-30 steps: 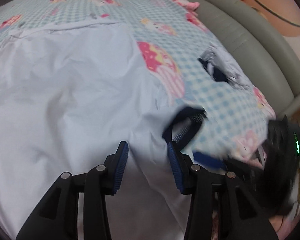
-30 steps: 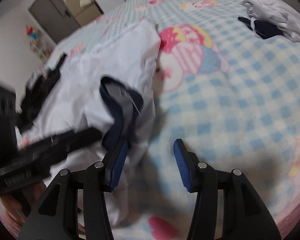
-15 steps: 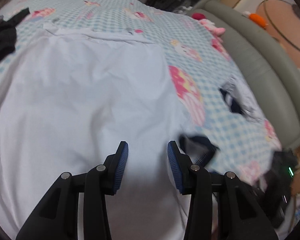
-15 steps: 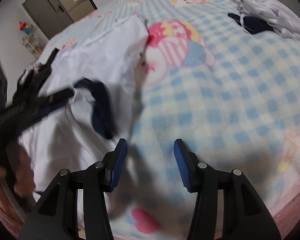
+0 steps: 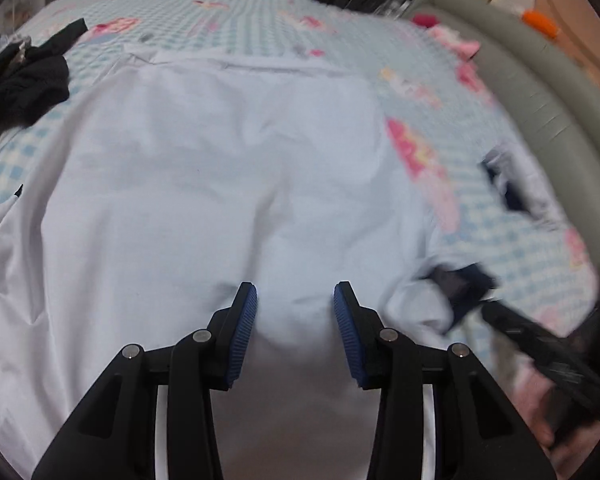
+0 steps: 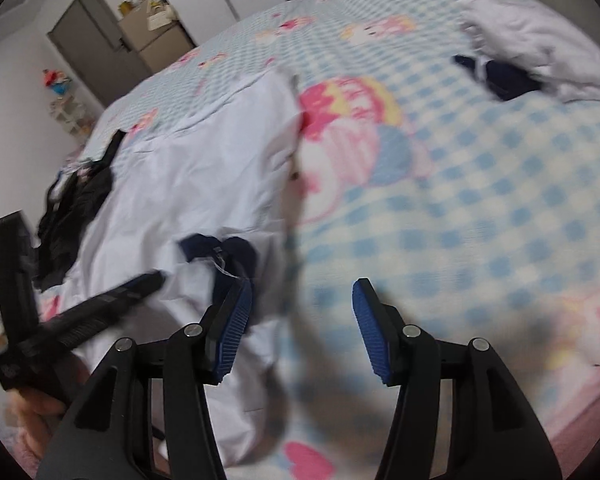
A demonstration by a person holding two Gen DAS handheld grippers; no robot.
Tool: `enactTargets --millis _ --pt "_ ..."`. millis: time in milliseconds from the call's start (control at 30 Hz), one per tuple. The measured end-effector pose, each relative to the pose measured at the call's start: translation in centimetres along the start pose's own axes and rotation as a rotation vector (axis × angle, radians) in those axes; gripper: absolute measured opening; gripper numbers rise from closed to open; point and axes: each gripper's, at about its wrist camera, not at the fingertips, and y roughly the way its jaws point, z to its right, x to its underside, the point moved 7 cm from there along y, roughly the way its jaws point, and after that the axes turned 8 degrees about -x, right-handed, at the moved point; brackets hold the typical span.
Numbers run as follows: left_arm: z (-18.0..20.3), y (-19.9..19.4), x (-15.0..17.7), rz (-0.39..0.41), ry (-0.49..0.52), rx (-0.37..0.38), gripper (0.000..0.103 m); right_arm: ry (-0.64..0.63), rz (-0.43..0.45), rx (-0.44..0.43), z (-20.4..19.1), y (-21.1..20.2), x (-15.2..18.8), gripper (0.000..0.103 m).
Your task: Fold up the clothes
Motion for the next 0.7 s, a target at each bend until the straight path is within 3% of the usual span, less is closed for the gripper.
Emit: enactTargets --millis 133,267,333,433,467,600,700 --pt "3.8 -1.9 0.6 0.013 0.142 0.135 0.045 0.012 -0.021 0.063 1.0 0.1 0.2 0.055" --pt "8.3 -0.5 1.9 -0.03 0.306 0.17 0.045 0.036 -0.018 0.05 2.1 -0.9 0.8 0.055" --pt "7.5 -0.3 1.8 -0.027 0.276 0.153 0.044 0.019 -0.023 0.047 2.2 -1.2 0.8 0.055" --pt "6.3 -0.1 1.6 -0.023 0.231 0.127 0.017 -0.012 -0.055 0.023 1.7 -0.3 0.6 0.055" --pt "5.9 0.0 1.6 -0.022 0.216 0.119 0.012 -0.026 -0.068 0.018 1.5 0.1 0.5 0.055" --pt "3.9 -0.2 1.1 -0.007 0.14 0.083 0.009 -0.056 -0.083 -0.029 0.2 1.4 -0.6 0.055" --pt "0.4 -1.0 1.2 -0.033 -0.041 0.148 0.011 -0.064 -0.069 -0.079 -1.1 2.2 -1.8 0.056"
